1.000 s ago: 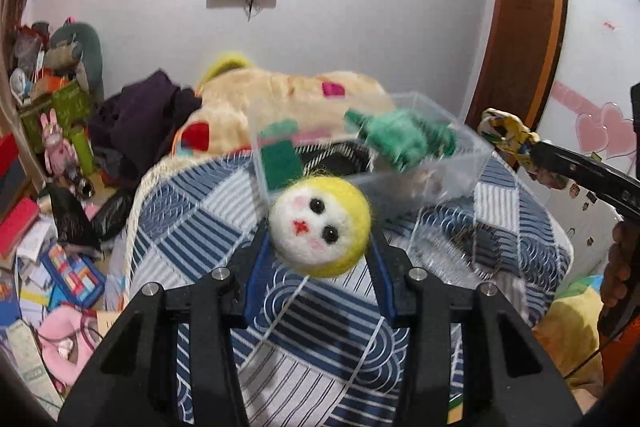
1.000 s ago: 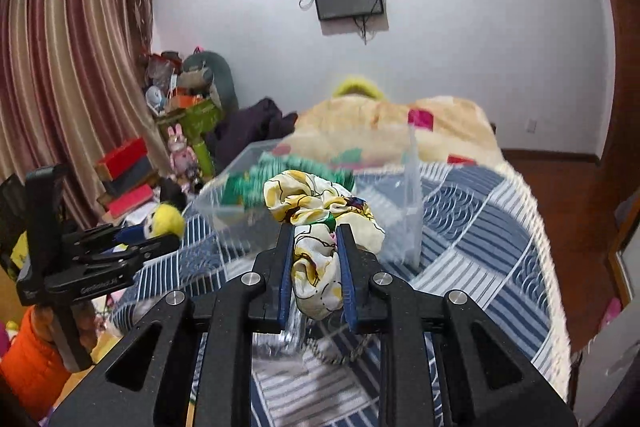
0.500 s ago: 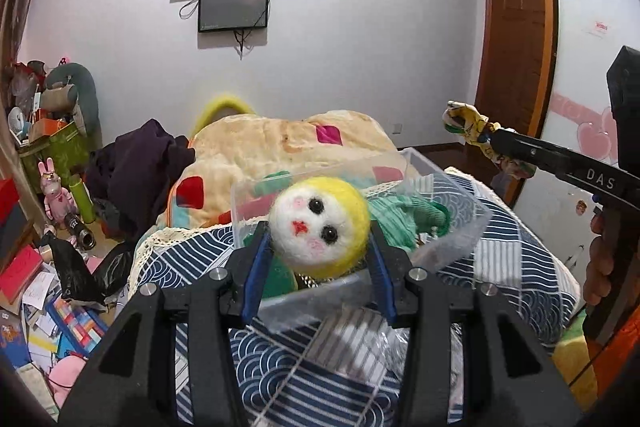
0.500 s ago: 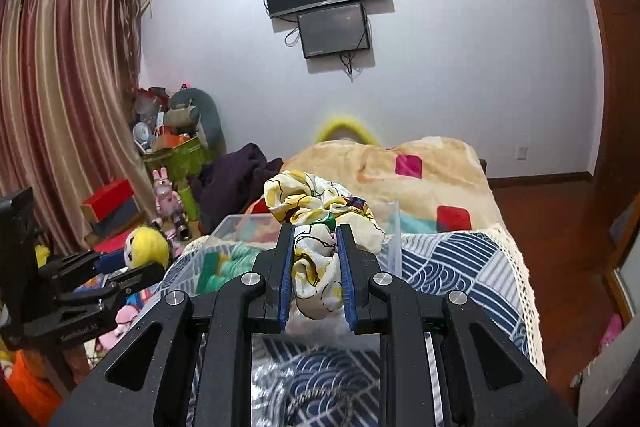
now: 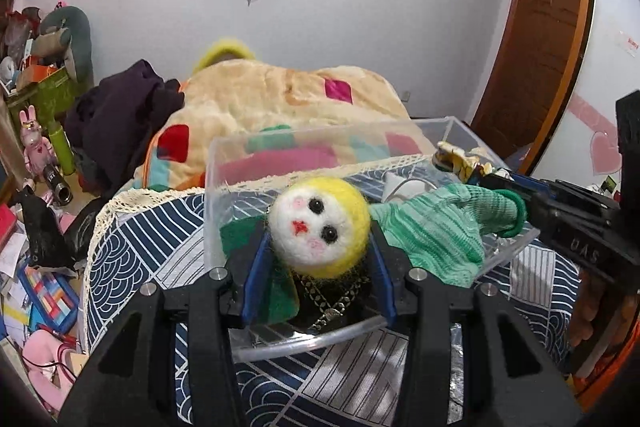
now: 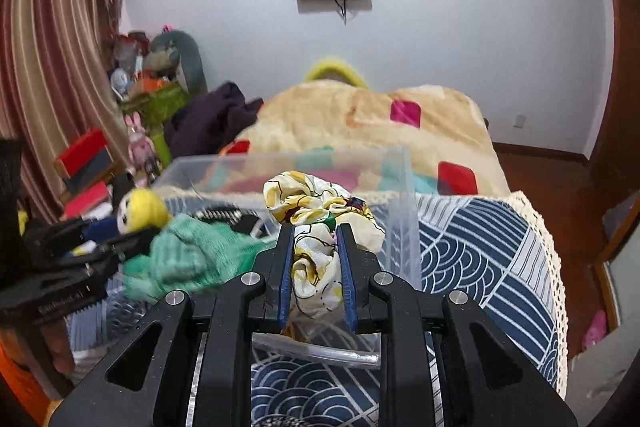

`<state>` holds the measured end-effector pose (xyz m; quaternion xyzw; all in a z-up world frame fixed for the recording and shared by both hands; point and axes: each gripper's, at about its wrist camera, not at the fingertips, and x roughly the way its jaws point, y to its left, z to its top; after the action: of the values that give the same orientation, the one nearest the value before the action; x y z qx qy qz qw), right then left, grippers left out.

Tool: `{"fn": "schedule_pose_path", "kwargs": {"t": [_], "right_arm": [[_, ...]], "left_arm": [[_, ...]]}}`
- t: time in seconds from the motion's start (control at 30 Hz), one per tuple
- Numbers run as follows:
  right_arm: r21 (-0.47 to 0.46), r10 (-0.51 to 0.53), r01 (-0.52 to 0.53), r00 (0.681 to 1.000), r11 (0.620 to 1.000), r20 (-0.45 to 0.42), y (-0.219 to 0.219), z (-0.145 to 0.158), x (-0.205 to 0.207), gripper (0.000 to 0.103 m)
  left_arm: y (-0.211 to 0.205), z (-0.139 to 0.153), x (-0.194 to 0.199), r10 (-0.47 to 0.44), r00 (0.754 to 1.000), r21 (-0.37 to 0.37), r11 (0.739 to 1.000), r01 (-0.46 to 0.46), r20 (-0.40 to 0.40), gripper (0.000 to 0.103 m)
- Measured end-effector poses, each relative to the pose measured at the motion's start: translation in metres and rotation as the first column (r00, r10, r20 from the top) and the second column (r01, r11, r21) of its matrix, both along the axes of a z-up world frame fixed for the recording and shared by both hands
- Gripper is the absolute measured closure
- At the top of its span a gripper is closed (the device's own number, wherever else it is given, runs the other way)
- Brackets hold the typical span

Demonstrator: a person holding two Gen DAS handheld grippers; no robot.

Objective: Organize soft objects
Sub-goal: 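Drop the plush ball into the box with the left tool while the right tool drops the scrunchie in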

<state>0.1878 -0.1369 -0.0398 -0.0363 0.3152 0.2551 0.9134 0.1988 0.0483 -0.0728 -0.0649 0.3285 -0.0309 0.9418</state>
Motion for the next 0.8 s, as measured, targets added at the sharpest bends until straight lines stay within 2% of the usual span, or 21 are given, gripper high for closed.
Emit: {"fn": "schedule_pose_path", "kwargs": {"t": [0.07, 0.13, 0.17, 0.2, 0.23, 0.3, 0.47, 0.57, 0.6, 0.63, 0.67, 0.73, 0.8], "right_arm": [[-0.020, -0.008, 0.008, 1.000, 1.000, 0.010, -0.001, -0.002, -0.003, 0.078], [-0.025, -0.013, 0.013, 1.000, 1.000, 0.008, -0.003, -0.001, -0.005, 0.071], [-0.022, -0.017, 0.017, 1.000, 1.000, 0.003, -0.006, -0.001, -0.005, 0.067], [-0.014, -0.019, 0.019, 1.000, 1.000, -0.006, -0.009, 0.000, -0.005, 0.059], [0.002, -0.013, 0.013, 1.000, 1.000, -0.015, -0.012, 0.001, -0.006, 0.055], [0.023, -0.010, 0.011, 1.000, 1.000, -0.016, -0.016, 0.004, -0.010, 0.052], [0.021, -0.017, 0.016, 0.999, 1.000, 0.047, -0.022, 0.019, -0.024, 0.043], [0.016, -0.020, 0.018, 0.995, 1.000, 0.097, -0.024, 0.029, -0.036, 0.039], [0.015, -0.026, 0.024, 0.993, 1.000, 0.115, -0.026, 0.032, -0.042, 0.032], [0.014, -0.029, 0.027, 0.991, 1.000, 0.130, -0.027, 0.033, -0.045, 0.025], [0.010, -0.029, 0.028, 0.989, 1.000, 0.145, -0.029, 0.034, -0.051, 0.023], [-0.003, -0.026, 0.027, 0.987, 1.000, 0.161, -0.030, 0.033, -0.061, 0.021], [-0.022, -0.020, 0.023, 0.987, 0.999, 0.160, -0.031, 0.029, -0.069, 0.021]], "left_arm": [[-0.001, -0.002, 0.001, -0.003, 1.000, 0.002, 1.000, 0.003, -0.011, 0.057], [-0.001, -0.002, 0.000, 0.000, 1.000, 0.000, 1.000, 0.000, -0.016, 0.055], [-0.001, -0.002, -0.001, 0.002, 1.000, -0.002, 1.000, -0.002, -0.018, 0.052], [0.000, -0.002, -0.002, 0.009, 1.000, -0.005, 1.000, -0.009, -0.023, 0.049], [0.002, -0.001, -0.002, 0.017, 1.000, -0.007, 1.000, -0.017, -0.025, 0.042], [0.006, 0.001, -0.005, 0.024, 1.000, -0.021, 0.999, -0.025, -0.019, 0.039], [0.010, 0.013, -0.017, 0.014, 1.000, -0.039, 0.999, -0.014, -0.003, 0.034], [0.003, 0.025, -0.030, 0.004, 1.000, -0.021, 1.000, -0.003, 0.024, 0.033], [-0.001, 0.030, -0.036, 0.000, 0.999, -0.006, 1.000, 0.000, 0.038, 0.032], [-0.004, 0.033, -0.040, -0.005, 0.999, 0.005, 1.000, 0.004, 0.046, 0.025], [-0.008, 0.035, -0.046, -0.008, 0.998, 0.014, 1.000, 0.007, 0.056, 0.013], [-0.014, 0.038, -0.055, -0.007, 0.997, 0.015, 1.000, 0.006, 0.073, 0.003], [-0.020, 0.038, -0.065, -0.021, 0.997, 0.008, 1.000, 0.021, 0.074, 0.002]]}}
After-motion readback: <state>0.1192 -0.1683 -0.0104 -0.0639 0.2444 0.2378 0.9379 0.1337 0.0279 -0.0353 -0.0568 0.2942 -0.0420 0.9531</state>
